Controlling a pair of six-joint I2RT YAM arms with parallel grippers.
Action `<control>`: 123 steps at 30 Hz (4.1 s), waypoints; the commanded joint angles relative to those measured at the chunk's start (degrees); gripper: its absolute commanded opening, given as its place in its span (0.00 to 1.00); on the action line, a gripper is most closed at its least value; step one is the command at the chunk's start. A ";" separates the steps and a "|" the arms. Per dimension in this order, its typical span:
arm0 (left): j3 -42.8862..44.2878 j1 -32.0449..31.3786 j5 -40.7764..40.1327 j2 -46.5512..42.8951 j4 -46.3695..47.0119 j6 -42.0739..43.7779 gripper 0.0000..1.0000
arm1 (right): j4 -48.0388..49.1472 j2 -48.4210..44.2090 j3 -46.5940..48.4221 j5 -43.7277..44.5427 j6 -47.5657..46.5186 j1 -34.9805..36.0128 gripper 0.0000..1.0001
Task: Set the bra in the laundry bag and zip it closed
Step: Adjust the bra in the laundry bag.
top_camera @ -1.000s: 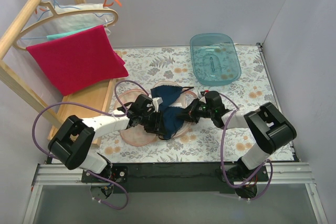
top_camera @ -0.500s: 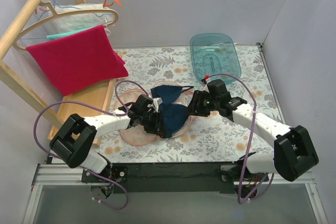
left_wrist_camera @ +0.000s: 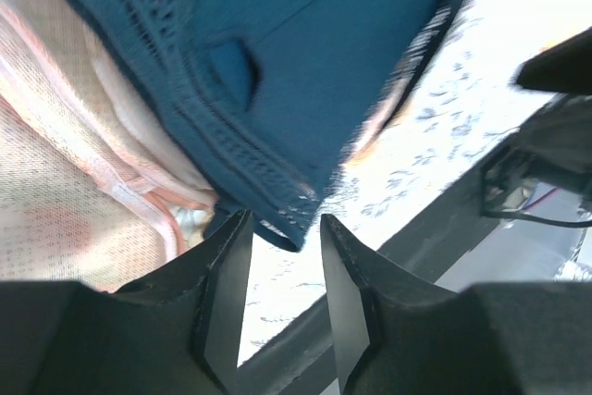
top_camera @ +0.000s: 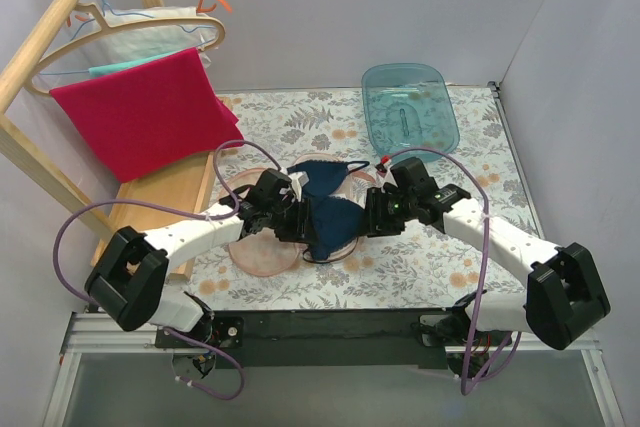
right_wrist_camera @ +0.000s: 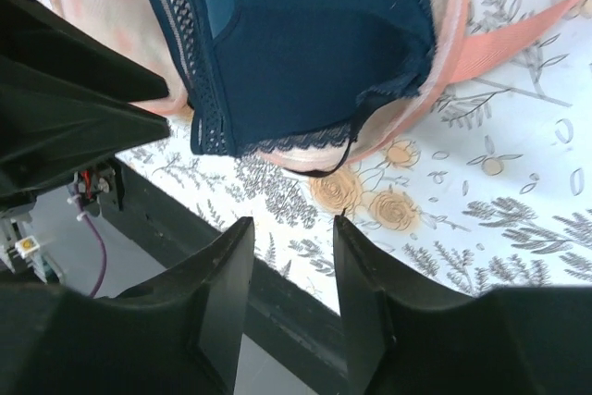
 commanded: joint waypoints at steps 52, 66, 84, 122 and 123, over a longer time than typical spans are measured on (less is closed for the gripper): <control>0.90 -0.04 -5.81 -9.10 -1.89 0.25 0.43 | 12.63 7.20 -1.98 -10.65 9.83 6.87 0.06; 0.11 -0.04 -4.23 -7.25 -0.92 0.43 0.43 | 10.61 5.80 -7.78 -7.84 10.09 6.87 0.13; 0.99 -0.04 -4.05 -6.46 -1.01 0.95 0.44 | 17.00 9.22 -0.23 -11.27 14.56 6.96 0.02; -1.03 -0.13 -4.84 -12.17 -4.09 0.69 0.45 | 36.07 23.82 0.22 -3.35 35.04 5.38 0.10; -0.86 -0.04 -4.93 -12.00 -4.08 0.69 0.45 | 37.75 23.65 -0.74 -4.41 36.19 5.38 0.10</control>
